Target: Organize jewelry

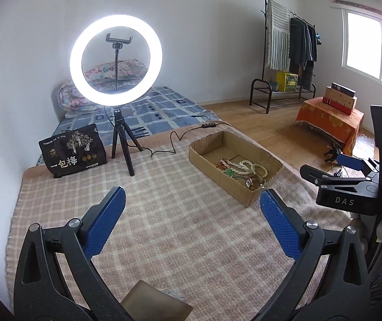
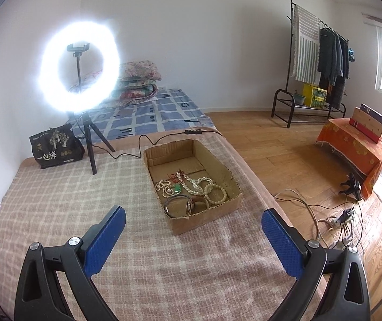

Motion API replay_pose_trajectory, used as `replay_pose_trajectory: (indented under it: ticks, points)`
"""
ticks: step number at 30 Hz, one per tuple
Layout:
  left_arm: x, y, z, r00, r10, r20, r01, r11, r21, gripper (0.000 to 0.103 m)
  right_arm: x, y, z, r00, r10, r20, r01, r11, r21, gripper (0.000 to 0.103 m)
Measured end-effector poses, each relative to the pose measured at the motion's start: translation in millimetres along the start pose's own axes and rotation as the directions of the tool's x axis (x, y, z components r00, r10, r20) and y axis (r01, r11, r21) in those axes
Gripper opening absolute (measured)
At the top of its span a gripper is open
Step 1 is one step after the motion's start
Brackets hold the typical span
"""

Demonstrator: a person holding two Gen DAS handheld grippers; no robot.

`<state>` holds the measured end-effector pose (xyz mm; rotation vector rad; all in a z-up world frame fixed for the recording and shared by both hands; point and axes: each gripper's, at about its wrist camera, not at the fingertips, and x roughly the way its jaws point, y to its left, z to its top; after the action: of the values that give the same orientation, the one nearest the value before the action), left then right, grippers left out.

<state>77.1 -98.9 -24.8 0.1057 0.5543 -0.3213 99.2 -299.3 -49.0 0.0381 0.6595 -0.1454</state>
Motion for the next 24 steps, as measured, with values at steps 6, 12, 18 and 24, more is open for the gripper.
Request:
replay_pose_trajectory:
  ticks: [6,12,18,24]
  points:
    - [-1,-10,-7,1.000,0.003,-0.003,-0.003,1.000,0.031,0.103,-3,9,-10,1.000,-0.016,0.006,0.016,0.998,-0.054,0.103]
    - [-2,-12,-9,1.000,0.005,0.001,-0.005,1.000,0.025,0.103,-3,11,-16,1.000,-0.030,0.009,0.030,0.995,-0.091,0.103]
    - [-1,-11,-9,1.000,0.004,0.001,-0.004,1.000,0.023,0.103,-5,7,-17,0.999,-0.033,0.015,0.034,0.995,-0.089,0.103]
    - [0,-7,-7,1.000,0.010,-0.004,-0.010,1.000,0.011,0.103,-5,6,-16,1.000,-0.024,0.019,0.026,0.996,-0.083,0.103]
